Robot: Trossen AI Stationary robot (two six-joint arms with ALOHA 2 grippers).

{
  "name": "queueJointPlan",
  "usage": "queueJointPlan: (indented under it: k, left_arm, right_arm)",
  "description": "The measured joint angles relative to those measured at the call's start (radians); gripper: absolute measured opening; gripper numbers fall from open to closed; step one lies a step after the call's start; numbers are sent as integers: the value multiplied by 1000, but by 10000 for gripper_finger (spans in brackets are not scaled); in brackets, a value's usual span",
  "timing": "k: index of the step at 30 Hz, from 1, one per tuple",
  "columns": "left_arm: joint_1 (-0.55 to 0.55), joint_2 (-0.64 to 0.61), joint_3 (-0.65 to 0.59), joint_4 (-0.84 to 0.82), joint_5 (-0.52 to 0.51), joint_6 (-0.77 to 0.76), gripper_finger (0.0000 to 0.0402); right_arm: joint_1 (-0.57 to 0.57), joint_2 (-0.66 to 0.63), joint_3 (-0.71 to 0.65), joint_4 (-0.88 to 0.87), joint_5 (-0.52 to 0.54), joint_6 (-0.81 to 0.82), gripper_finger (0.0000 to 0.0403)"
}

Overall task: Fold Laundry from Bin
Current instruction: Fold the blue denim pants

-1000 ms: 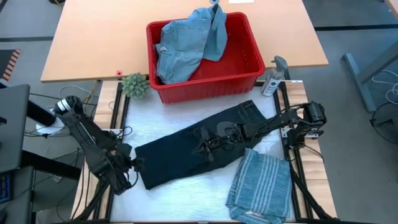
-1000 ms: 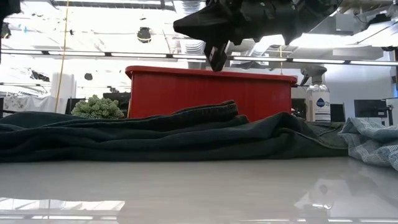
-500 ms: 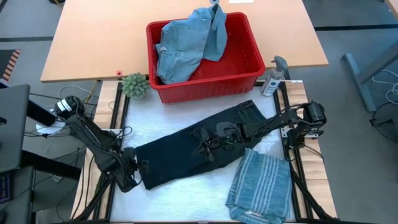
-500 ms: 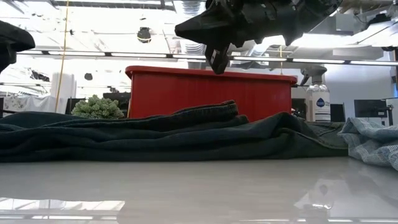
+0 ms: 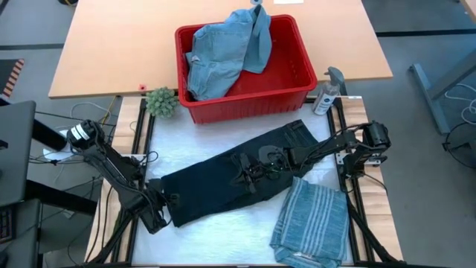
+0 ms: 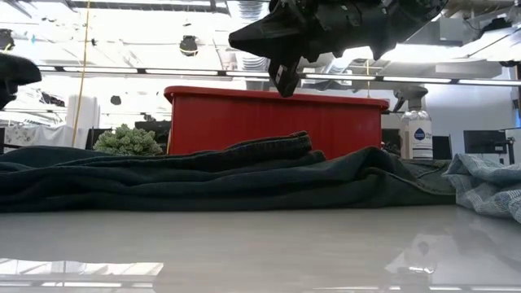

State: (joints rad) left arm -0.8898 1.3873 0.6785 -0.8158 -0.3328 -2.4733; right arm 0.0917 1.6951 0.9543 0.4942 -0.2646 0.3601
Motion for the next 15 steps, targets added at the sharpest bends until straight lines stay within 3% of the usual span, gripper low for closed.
queueJointPlan:
  k: [4,10,15]
  left_arm:
    - [-10,23,-1,21,15,-5,233]
    - [11,50,-22,127,-88,18,233]
    - [14,85,-96,329,-201,39,232]
  right_arm:
    - [0,0,0,0,0,6,20]
    - [-2,0,0,1,0,6,21]
    - [-2,0,0,7,0,7,21]
